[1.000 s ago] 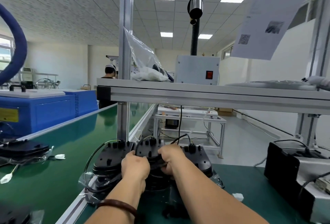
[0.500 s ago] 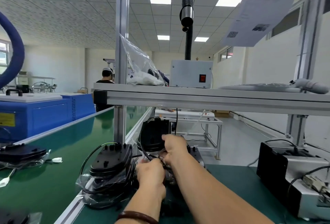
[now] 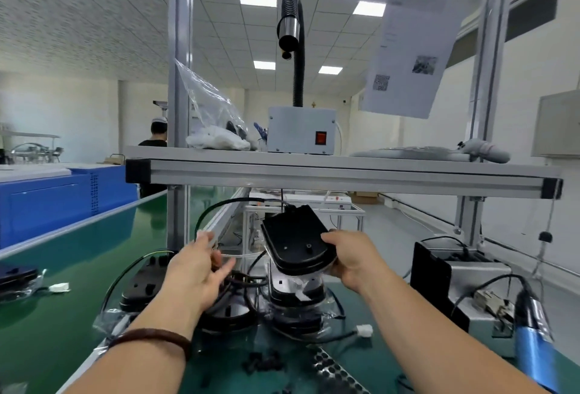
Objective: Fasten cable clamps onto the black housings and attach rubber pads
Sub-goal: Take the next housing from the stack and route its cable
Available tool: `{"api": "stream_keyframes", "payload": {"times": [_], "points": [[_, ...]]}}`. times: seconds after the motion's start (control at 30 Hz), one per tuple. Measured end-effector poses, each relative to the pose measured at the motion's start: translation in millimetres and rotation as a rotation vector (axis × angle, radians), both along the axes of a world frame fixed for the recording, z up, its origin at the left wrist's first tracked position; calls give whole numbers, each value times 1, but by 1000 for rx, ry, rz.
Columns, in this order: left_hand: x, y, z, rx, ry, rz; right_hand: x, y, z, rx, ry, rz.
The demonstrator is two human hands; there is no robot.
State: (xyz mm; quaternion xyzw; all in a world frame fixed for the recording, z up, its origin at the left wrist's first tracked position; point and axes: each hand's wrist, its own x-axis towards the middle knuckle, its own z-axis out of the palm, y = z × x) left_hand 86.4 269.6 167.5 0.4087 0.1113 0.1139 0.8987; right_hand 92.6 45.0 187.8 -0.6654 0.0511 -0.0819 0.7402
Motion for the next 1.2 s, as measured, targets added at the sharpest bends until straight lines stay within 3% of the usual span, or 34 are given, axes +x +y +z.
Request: {"api": "stream_keyframes", "payload": {"times": [0.1,0.3,0.6,0.97,1.2], "points": [[-8,2,9,18,-159,28,-26,-16,-2,36,3,40],[-20,6,13,251,-347,-21,-104,-31,-20,88,27,132],[-49,-7,-13,411,-292,-30,-176,-22,-79,299,102,66],[-72,-33,-21,772,-326,-97,-222,-27,-115,233,85,260],[-91,-42,-20,890,-336,-107,-251,-24,-123,237,83,169]]}}
